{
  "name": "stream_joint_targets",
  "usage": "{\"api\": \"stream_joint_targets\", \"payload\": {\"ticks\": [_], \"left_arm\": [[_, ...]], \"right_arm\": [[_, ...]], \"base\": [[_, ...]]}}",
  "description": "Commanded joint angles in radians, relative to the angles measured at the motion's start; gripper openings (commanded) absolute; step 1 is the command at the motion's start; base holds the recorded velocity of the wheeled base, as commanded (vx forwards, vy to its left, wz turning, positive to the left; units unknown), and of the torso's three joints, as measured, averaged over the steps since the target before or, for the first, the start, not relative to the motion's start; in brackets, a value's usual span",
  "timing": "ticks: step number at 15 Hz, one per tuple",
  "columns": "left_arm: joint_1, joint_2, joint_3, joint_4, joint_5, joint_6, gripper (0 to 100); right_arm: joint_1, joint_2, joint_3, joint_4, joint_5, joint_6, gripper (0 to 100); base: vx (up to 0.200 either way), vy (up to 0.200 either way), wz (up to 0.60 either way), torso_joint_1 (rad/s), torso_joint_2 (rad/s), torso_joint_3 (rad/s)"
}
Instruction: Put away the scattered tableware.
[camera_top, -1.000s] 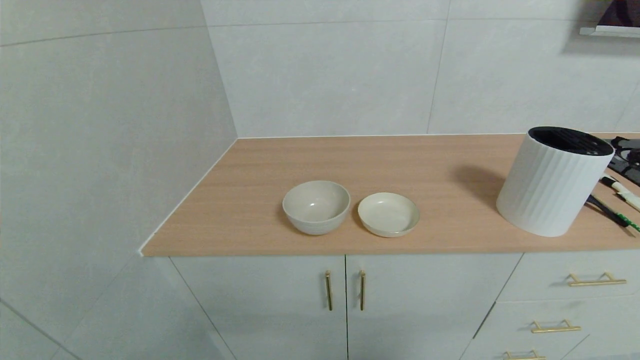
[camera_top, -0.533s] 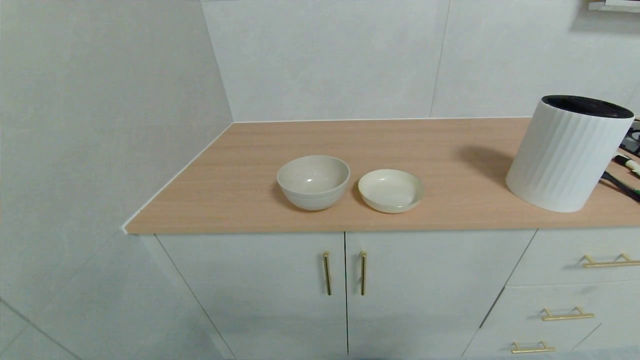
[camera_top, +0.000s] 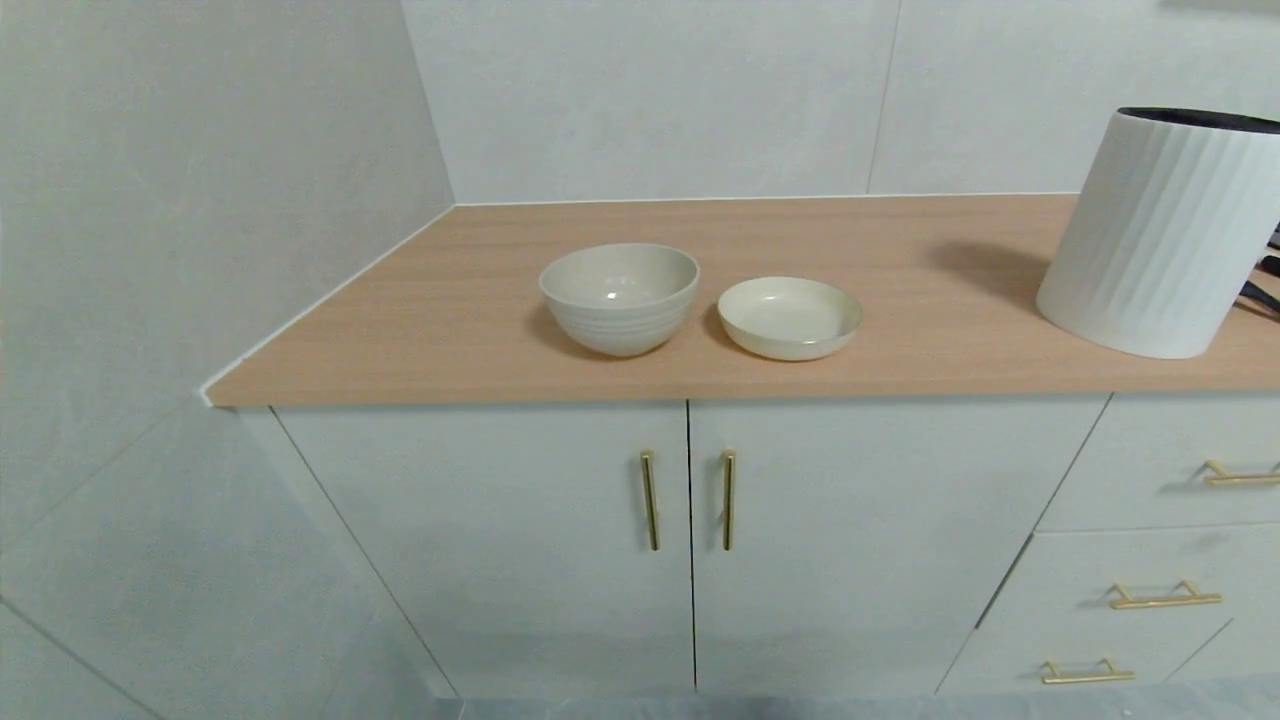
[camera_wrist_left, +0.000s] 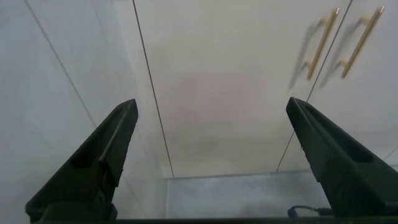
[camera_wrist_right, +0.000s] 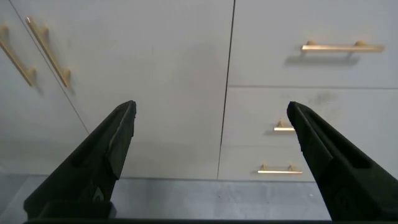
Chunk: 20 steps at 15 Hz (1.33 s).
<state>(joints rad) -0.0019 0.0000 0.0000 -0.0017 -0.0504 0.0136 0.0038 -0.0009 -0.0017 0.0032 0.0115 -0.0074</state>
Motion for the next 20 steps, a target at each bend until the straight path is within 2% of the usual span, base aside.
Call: {"api": "stream_joint_targets", "payload": {"ticks": [1, 9, 20], "left_arm": [[-0.001, 0.0, 0.0, 0.0, 0.0, 0.0, 100], [0.0, 0.0, 0.0, 0.0, 0.0, 0.0, 100], [-0.001, 0.0, 0.0, 0.0, 0.0, 0.0, 100]], "right_arm": [[0.001, 0.001, 0.0, 0.0, 0.001, 0.0, 100], [0.001, 0.001, 0.0, 0.0, 0.001, 0.0, 100], [0.001, 0.001, 0.0, 0.0, 0.001, -0.002, 100]], "base": [[0.0, 0.0, 0.0, -0.163, 0.46, 0.295], [0.0, 0.0, 0.0, -0.129, 0.42, 0.292], [0.0, 0.0, 0.0, -0.005, 0.02, 0.013]]}}
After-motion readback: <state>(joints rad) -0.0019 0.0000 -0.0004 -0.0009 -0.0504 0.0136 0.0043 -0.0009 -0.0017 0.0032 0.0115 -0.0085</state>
